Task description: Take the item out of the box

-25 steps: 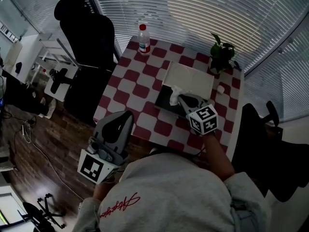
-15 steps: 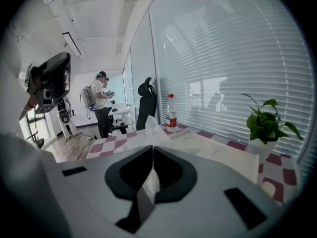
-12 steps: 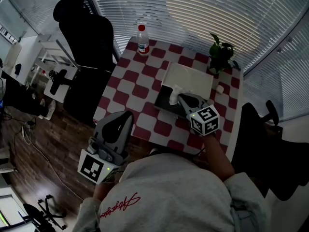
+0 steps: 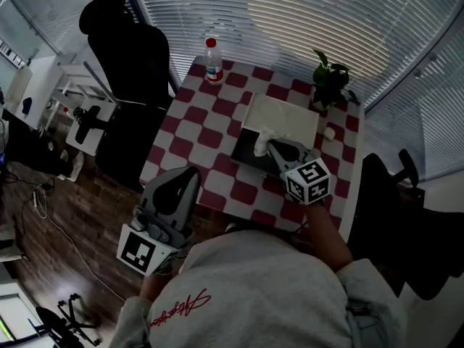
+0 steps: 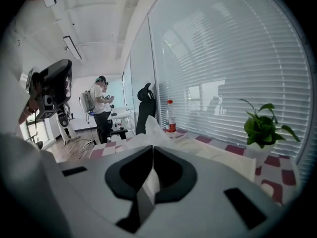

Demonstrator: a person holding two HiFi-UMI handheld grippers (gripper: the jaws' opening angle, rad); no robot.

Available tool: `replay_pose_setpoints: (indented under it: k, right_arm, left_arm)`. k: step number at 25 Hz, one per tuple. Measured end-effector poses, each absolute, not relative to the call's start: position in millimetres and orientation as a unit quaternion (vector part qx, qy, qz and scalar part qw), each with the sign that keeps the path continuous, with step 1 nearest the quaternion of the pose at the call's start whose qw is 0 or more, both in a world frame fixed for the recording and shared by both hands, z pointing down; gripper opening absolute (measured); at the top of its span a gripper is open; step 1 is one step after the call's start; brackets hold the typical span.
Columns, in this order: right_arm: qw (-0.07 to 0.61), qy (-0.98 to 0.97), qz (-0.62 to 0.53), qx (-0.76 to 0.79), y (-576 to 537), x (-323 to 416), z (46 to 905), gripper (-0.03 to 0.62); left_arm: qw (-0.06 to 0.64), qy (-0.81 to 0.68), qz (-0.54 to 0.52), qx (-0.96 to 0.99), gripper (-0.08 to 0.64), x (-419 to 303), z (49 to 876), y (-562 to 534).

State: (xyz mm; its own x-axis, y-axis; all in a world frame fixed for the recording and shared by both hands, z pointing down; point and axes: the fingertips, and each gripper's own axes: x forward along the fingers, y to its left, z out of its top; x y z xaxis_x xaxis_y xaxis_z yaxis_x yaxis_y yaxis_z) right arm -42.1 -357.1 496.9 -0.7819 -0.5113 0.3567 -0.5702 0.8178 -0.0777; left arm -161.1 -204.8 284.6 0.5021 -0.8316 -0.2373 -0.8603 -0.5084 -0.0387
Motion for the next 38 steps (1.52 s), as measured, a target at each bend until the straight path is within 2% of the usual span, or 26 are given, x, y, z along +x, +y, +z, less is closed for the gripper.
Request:
replay_pose_setpoints:
  k: [38]
  right_arm:
    - [0.101,-0.945,0.07,0.304,-349,-30,448,0.015]
  left_arm:
    - [0.081,0.478,0.096,-0.87,0.017,-152,282,-208]
